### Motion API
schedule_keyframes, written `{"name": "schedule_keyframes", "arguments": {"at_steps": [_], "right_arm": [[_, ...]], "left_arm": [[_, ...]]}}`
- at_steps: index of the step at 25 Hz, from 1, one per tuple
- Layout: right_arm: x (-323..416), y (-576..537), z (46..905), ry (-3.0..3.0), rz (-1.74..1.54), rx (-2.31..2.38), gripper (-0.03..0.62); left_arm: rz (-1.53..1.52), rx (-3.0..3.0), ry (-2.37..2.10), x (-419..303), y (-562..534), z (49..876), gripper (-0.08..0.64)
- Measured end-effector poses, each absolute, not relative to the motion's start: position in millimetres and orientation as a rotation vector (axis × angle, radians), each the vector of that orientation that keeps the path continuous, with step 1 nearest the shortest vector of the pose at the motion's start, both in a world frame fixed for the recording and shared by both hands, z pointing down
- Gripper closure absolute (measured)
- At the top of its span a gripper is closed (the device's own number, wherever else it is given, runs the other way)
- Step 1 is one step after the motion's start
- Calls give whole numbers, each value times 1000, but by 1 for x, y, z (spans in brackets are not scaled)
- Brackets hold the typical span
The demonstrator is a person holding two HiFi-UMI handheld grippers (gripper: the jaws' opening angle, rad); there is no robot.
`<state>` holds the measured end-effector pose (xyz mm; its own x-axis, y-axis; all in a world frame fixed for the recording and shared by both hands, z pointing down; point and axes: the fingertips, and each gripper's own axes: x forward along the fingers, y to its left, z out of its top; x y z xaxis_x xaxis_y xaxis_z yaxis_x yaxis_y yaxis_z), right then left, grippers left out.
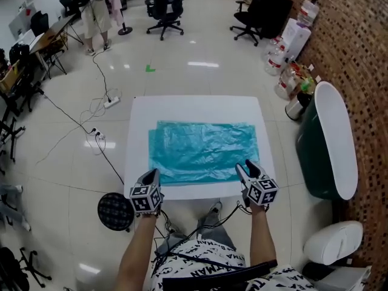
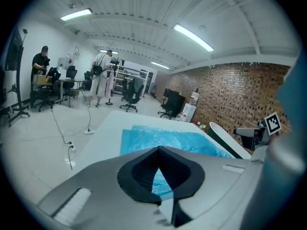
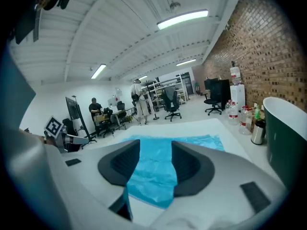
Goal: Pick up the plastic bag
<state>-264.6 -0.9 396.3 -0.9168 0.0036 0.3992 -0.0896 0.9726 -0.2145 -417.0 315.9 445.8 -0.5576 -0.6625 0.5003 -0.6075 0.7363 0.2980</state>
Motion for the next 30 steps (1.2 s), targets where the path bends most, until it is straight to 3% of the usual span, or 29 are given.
{"name": "schedule_keyframes", "arguments": {"at_steps": [6, 7, 8, 12, 30], "right_arm": [[-250, 77, 360, -2752, 219, 3, 496], [-247, 85, 359, -2745, 173, -6, 568], [-243, 92, 358, -2737, 125, -14, 586], [-235, 106, 355, -2710, 19, -2, 589], [-212, 53, 303, -2768, 154, 42, 589]], "left_arm": [[-167, 1120, -2414, -384, 325, 379, 560], [-171, 1138, -2430, -378, 325, 370, 560], [-175, 1151, -2448, -371, 324, 361, 560], [-201, 1184, -2500, -347, 315, 335, 560], [-185, 1193, -2536, -304, 247, 308, 560]]}}
